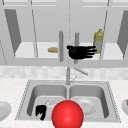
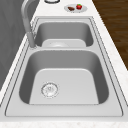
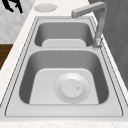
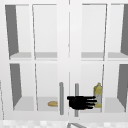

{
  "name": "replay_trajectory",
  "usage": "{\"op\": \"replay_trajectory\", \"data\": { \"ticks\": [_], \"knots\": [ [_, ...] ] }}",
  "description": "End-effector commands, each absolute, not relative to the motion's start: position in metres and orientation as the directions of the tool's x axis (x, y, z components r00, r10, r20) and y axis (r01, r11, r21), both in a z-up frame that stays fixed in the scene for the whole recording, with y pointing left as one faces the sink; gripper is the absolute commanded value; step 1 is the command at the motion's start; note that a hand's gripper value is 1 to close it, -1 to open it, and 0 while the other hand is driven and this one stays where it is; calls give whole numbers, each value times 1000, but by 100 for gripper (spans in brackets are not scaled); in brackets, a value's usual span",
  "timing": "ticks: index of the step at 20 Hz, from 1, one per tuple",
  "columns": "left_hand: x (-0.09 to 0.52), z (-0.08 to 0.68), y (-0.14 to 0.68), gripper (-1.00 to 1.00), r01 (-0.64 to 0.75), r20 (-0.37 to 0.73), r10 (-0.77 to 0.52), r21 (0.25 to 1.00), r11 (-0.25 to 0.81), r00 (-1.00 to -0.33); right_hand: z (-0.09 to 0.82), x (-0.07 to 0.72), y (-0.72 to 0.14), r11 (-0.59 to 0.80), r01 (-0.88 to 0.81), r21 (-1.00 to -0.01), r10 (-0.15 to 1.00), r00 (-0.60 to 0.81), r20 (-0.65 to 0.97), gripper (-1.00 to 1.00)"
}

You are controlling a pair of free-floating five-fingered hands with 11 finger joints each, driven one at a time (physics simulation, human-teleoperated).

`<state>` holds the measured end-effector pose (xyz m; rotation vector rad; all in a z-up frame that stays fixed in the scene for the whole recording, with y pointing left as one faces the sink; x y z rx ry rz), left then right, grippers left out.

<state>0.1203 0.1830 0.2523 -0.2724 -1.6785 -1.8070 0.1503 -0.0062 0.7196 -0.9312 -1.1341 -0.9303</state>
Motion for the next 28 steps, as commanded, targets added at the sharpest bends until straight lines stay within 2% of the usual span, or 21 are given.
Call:
{"op": "replay_trajectory", "data": {
  "ticks": [1, 16, 24, 25, 28],
  "knots": [
    [120, 252, 183, 0, 580, 558, -314, 814, 29, -768, 710, 181, -6, 364, 923, -128, -142, 191, 971, -100],
    [120, 252, 183, 0, 580, 558, -314, 814, 29, -768, 676, 303, 0, 364, 925, -109, -184, 187, 965, -100],
    [120, 252, 183, 0, 580, 558, -314, 814, 29, -768, 680, 317, -21, 494, 861, -122, -196, 247, 949, -100],
    [120, 252, 183, 0, 580, 558, -314, 814, 29, -768, 682, 318, -22, 517, 845, -132, -190, 264, 946, 100],
    [120, 252, 183, 0, 580, 558, -314, 814, 29, -768, 689, 313, -24, 625, 769, -133, -187, 313, 931, 100]
  ]
}}
